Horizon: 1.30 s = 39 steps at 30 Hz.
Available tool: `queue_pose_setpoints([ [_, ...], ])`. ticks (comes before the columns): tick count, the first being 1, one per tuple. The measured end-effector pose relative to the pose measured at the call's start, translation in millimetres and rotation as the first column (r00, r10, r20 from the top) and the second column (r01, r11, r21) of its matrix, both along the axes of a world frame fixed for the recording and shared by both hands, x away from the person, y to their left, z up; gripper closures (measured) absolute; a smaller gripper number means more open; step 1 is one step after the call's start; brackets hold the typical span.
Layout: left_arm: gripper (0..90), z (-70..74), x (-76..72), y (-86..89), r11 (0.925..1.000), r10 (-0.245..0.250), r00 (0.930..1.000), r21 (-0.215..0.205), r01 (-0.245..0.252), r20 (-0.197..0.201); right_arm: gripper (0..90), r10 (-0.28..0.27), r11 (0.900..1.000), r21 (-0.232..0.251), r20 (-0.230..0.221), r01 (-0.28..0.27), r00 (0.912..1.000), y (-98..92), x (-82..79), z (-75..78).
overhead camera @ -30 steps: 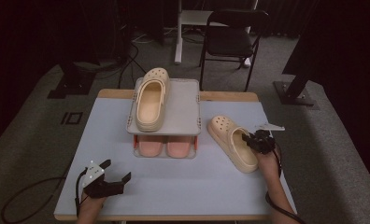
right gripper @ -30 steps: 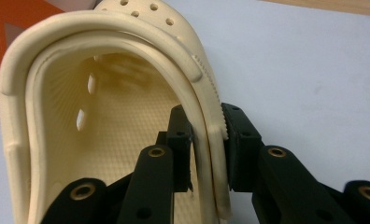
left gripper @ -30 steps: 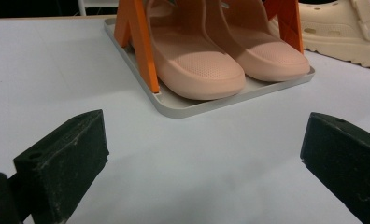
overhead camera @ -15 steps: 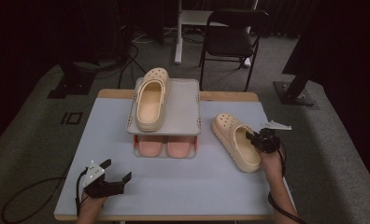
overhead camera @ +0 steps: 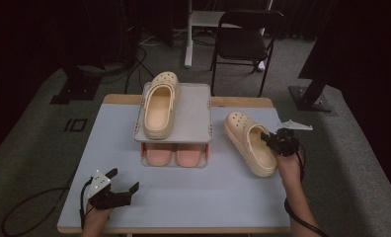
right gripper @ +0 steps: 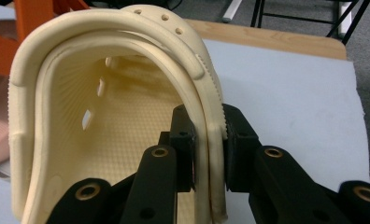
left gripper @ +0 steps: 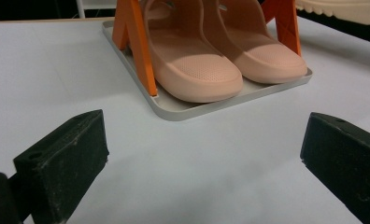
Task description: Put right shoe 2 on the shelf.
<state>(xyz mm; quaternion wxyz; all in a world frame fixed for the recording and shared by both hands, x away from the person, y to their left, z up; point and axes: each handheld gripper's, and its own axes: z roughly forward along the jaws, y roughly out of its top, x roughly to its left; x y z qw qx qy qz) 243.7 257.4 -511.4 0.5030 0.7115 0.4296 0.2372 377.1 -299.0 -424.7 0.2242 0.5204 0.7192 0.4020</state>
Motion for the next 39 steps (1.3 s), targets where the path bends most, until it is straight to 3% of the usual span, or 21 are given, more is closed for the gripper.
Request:
queue_pose_setpoints([
  [23, 0.9, 1.1, -0.3, 0.5, 1.0000, -0.001, 1.0000, -0.002, 0.001, 0.003, 76.8, 0.013, 1.000, -0.003, 0.061, -0.013, 0.9981, 23.7, 6.8, 68.6],
  [39, 0.9, 0.4, 0.0, 1.9, 1.0000, -0.002, 1.0000, -0.001, 0.002, 0.002, 76.7, 0.036, 0.999, 0.009, 0.097, -0.037, 0.9946, 53.8, 19.3, 99.0],
])
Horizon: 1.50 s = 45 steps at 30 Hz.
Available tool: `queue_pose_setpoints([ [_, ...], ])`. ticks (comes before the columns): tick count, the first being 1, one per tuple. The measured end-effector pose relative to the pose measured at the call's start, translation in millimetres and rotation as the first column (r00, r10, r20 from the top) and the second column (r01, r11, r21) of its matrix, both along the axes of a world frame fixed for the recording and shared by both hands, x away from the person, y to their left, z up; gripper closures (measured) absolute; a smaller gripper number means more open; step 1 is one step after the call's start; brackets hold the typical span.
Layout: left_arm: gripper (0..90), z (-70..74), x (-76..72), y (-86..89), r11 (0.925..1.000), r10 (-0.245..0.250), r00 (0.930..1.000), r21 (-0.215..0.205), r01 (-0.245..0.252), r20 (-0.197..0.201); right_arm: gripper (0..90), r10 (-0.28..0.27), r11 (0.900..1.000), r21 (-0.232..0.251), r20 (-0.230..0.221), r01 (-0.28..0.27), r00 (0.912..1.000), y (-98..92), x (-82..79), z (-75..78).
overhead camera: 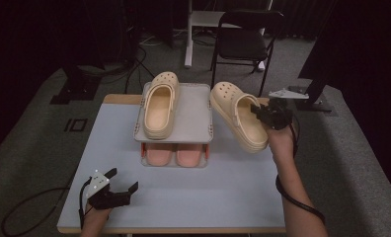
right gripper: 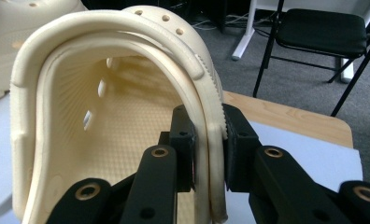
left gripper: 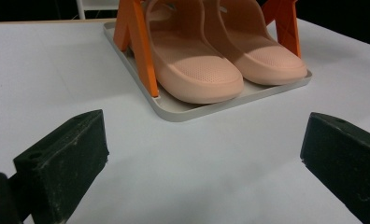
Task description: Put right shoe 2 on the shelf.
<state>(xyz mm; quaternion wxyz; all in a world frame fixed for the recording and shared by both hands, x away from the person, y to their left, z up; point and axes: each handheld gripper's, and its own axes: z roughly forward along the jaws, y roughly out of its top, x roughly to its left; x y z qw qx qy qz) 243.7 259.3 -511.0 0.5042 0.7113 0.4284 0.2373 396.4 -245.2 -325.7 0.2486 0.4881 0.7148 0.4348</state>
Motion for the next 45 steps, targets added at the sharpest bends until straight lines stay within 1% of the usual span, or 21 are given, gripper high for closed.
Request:
queue_pose_setpoints([
  [6, 0.9, 0.4, -0.4, 1.0, 1.0000, 0.001, 1.0000, -0.001, -0.001, 0.002, 76.7, 0.020, 1.000, 0.002, 0.012, -0.020, 0.9997, 14.2, 4.2, 9.1],
  [7, 0.9, 0.4, -0.4, 1.0, 1.0000, 0.001, 1.0000, -0.001, -0.001, 0.002, 76.7, 0.020, 1.000, 0.002, 0.012, -0.020, 0.9997, 14.2, 4.2, 9.1],
  [9, 0.9, 0.5, -0.7, 1.3, 1.0000, 0.006, 1.0000, -0.006, -0.006, 0.005, 76.7, 0.023, 1.000, -0.005, 0.015, -0.023, 0.9996, 21.0, 6.5, 11.8],
  [14, 0.9, 1.0, -1.0, 1.8, 1.0000, 0.002, 1.0000, -0.004, -0.002, 0.003, 76.7, 0.029, 1.000, 0.005, 0.013, -0.029, 0.9995, 31.8, 10.5, 13.8],
  [23, 0.9, 1.3, -1.2, 2.1, 1.0000, -0.001, 1.0000, -0.005, 0.001, 0.005, 76.6, 0.034, 0.999, 0.022, 0.005, -0.034, 0.9994, 51.6, 17.3, 13.8],
  [29, 0.9, 1.6, -1.6, 3.1, 1.0000, 0.000, 1.0000, -0.005, 0.000, 0.008, 76.6, 0.035, 0.999, 0.020, 0.006, -0.035, 0.9994, 64.7, 22.1, 14.2],
  [45, 0.9, 2.6, -2.5, 5.8, 1.0000, 0.002, 0.9999, -0.009, -0.002, 0.015, 76.5, 0.021, 1.000, 0.018, -0.014, -0.021, 0.9997, 96.8, 37.6, 12.5],
])
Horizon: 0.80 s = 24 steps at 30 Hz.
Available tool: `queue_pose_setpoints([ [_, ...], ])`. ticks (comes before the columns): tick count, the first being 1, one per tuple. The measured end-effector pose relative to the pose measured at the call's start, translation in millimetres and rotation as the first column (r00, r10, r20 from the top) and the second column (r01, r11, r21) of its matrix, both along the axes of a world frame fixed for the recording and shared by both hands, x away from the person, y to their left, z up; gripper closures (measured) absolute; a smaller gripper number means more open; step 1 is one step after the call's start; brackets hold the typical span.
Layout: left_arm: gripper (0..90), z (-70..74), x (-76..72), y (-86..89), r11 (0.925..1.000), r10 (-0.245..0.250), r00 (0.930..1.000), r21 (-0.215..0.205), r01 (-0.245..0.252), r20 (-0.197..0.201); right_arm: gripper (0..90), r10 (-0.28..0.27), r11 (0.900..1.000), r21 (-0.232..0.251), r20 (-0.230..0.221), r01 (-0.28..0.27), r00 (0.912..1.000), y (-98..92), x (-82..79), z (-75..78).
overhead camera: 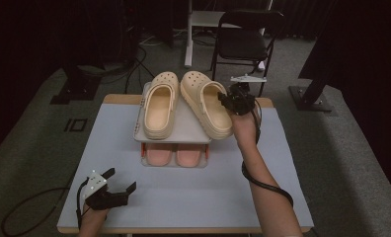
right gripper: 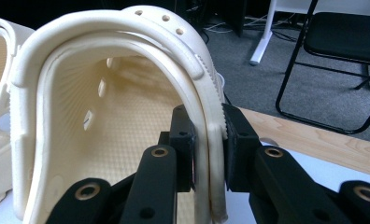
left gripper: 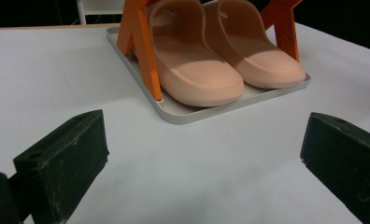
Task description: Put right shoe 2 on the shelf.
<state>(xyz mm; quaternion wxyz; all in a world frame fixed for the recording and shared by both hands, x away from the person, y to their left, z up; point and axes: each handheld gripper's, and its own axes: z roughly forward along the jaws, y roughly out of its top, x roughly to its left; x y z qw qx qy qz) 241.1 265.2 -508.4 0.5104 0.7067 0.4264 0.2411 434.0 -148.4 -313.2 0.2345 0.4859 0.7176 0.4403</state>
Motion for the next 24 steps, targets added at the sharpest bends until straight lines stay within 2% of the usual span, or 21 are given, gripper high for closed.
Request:
queue_pose_setpoints([
  [18, 0.9, 0.1, -0.1, 1.2, 1.0000, -0.001, 1.0000, -0.007, 0.001, 0.002, 76.3, -0.064, 0.997, -0.038, -0.047, 0.062, 0.9968, 19.6, 11.7, -7.7],
  [20, 0.9, 0.0, -0.1, 0.9, 1.0000, -0.002, 1.0000, -0.007, 0.002, 0.000, 76.0, -0.058, 0.998, -0.020, -0.050, 0.057, 0.9971, 19.5, 12.0, -7.9],
  [24, 0.9, 0.0, 0.0, 0.5, 1.0000, -0.004, 1.0000, -0.003, 0.004, -0.001, 74.1, -0.034, 0.999, -0.023, -0.039, 0.033, 0.9987, 22.8, 10.7, -7.8],
])
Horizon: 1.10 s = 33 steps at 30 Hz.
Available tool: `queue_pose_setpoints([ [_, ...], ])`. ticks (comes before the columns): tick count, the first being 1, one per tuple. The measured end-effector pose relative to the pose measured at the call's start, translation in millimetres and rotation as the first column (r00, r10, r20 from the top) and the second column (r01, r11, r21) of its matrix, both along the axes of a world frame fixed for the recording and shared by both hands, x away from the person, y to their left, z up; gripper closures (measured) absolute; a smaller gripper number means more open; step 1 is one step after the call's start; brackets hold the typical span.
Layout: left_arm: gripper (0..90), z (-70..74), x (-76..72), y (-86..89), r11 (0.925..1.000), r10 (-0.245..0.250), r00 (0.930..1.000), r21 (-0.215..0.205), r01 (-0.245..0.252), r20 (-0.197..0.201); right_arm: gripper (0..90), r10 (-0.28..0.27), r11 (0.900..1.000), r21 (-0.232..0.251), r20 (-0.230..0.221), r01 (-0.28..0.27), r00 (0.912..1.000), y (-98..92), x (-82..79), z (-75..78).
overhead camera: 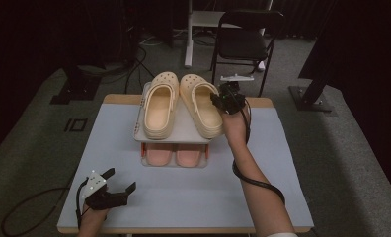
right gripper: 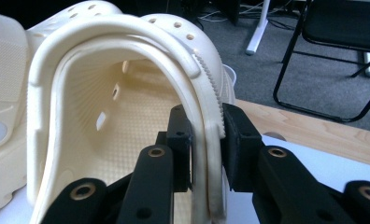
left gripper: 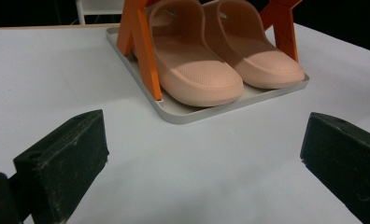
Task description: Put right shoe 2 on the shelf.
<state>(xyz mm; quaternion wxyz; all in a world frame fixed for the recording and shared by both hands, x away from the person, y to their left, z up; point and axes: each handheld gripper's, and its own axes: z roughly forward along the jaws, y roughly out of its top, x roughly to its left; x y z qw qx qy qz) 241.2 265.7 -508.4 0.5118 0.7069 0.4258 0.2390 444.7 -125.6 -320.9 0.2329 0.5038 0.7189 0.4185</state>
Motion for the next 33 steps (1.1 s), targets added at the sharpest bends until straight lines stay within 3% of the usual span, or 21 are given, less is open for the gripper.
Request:
queue_pose_setpoints([
  [4, 0.9, -0.5, 0.2, -0.3, 1.0000, 0.001, 1.0000, 0.002, -0.001, -0.003, 68.3, 0.031, 0.999, 0.025, -0.003, -0.031, 0.9995, -0.8, -2.3, 0.2],
  [7, 0.9, -0.2, 0.0, -0.5, 1.0000, -0.002, 1.0000, 0.004, 0.002, -0.003, 64.2, 0.053, 0.995, 0.088, 0.006, -0.053, 0.9986, -5.8, -5.3, 2.0],
  [12, 0.9, -0.2, 0.0, 0.6, 1.0000, 0.002, 1.0000, 0.000, -0.002, -0.001, 63.7, 0.072, 0.996, 0.045, 0.051, -0.074, 0.9961, -10.3, -19.0, 6.7],
  [19, 0.9, 0.1, -0.3, -0.9, 1.0000, -0.002, 1.0000, 0.006, 0.002, 0.002, 62.2, 0.102, 0.992, 0.070, 0.068, -0.106, 0.9925, -27.9, -33.3, 6.5],
  [22, 0.9, -0.3, 0.0, -1.0, 1.0000, -0.002, 1.0000, 0.007, 0.002, -0.001, 66.6, 0.098, 0.993, 0.057, 0.096, -0.104, 0.9906, -36.3, -41.2, 7.9],
  [26, 0.9, -0.7, 0.4, -1.9, 1.0000, -0.002, 1.0000, 0.007, 0.002, -0.001, 76.6, 0.083, 0.996, 0.033, 0.101, -0.086, 0.9914, -47.0, -47.7, 5.5],
  [28, 0.9, -0.7, 0.4, -2.1, 0.9999, -0.004, 1.0000, 0.009, 0.004, -0.001, 84.1, 0.083, 0.996, 0.023, 0.085, -0.085, 0.9929, -51.1, -49.0, 0.5],
  [33, 0.9, -0.9, 0.5, -2.3, 0.9999, -0.004, 1.0000, 0.013, 0.004, -0.003, 89.7, 0.117, 0.993, 0.011, 0.042, -0.117, 0.9923, -53.1, -53.8, -16.3],
])
